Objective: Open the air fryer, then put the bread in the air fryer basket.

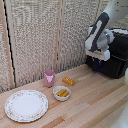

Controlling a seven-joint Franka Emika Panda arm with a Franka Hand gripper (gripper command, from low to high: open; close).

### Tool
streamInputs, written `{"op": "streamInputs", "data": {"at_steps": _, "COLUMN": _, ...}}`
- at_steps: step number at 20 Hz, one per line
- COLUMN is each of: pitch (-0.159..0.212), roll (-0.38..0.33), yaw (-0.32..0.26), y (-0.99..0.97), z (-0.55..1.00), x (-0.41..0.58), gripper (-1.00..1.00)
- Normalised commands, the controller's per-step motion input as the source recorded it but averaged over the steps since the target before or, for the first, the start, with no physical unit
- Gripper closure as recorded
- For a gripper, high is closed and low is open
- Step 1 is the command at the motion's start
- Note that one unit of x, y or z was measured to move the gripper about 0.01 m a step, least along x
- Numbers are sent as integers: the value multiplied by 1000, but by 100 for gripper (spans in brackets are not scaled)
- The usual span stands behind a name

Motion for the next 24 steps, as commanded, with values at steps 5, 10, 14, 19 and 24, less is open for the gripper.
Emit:
{"op": "streamInputs", "data": {"at_steps": 5, "pitch": -99, "roll": 2, "yaw": -79, "y": 814, "z": 794, "x": -15, "gripper": 100}}
{"op": "streamInputs", "data": {"at_steps": 10, "pitch": -103, "roll": 0, "yaw": -65, "y": 694, "z": 990, "x": -219, "gripper": 100}}
{"op": "streamInputs", "data": {"at_steps": 14, "pitch": -72, "roll": -59, "yaw": -46, "y": 661, "z": 746, "x": -296, "gripper": 100}}
{"op": "streamInputs", "data": {"at_steps": 19, "pitch": -88, "roll": -117, "yaw": -4, "y": 803, "z": 5, "x": -192, "gripper": 100}}
{"op": "streamInputs", "data": {"at_steps": 24, "pitch": -88, "roll": -69, "yaw": 0, "y": 870, "z": -81, "x": -261, "gripper": 100}}
